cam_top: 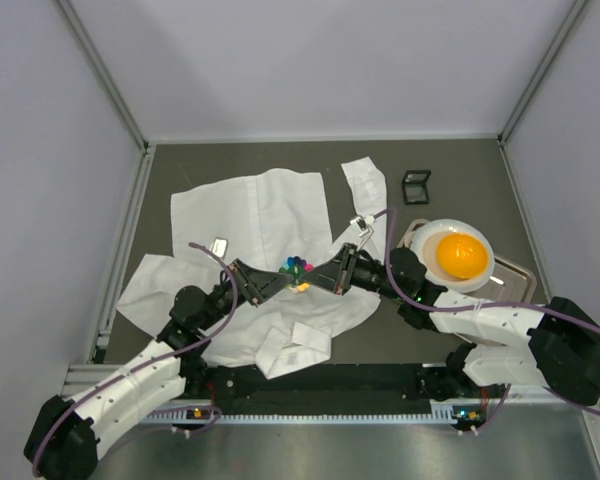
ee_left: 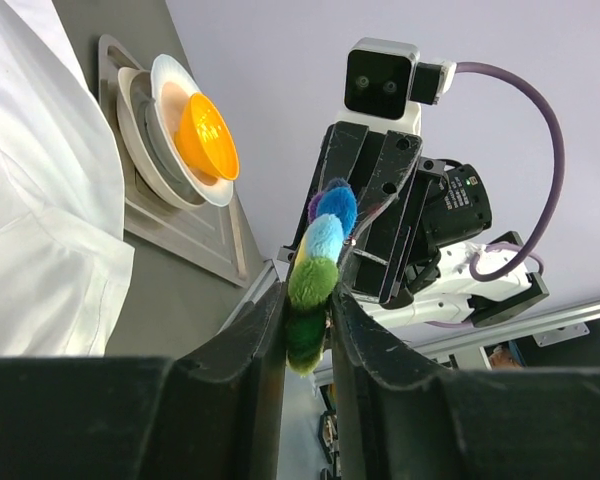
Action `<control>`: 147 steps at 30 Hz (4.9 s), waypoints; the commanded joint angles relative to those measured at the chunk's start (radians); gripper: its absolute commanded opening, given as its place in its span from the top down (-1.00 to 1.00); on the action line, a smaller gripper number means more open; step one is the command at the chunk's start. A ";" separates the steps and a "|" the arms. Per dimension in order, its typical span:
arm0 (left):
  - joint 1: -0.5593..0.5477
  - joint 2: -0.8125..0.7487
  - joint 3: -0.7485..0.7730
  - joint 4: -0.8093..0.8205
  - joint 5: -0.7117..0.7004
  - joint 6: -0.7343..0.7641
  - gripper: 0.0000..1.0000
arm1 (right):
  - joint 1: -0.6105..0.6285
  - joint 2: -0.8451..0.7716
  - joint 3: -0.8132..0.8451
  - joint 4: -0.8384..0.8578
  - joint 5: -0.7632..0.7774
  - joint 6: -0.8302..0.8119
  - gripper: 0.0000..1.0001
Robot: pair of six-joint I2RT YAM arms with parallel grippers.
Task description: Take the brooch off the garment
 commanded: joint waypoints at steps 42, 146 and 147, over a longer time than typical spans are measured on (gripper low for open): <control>-0.004 0.068 0.017 0.109 0.044 -0.012 0.99 | -0.005 -0.022 0.044 -0.021 -0.057 -0.060 1.00; -0.003 0.135 0.146 -0.113 0.142 0.209 -0.29 | -0.024 -0.068 0.056 -0.106 -0.063 -0.063 1.00; -0.003 0.141 0.148 -0.113 0.145 0.209 -0.29 | -0.024 -0.068 0.058 -0.106 -0.063 -0.064 1.00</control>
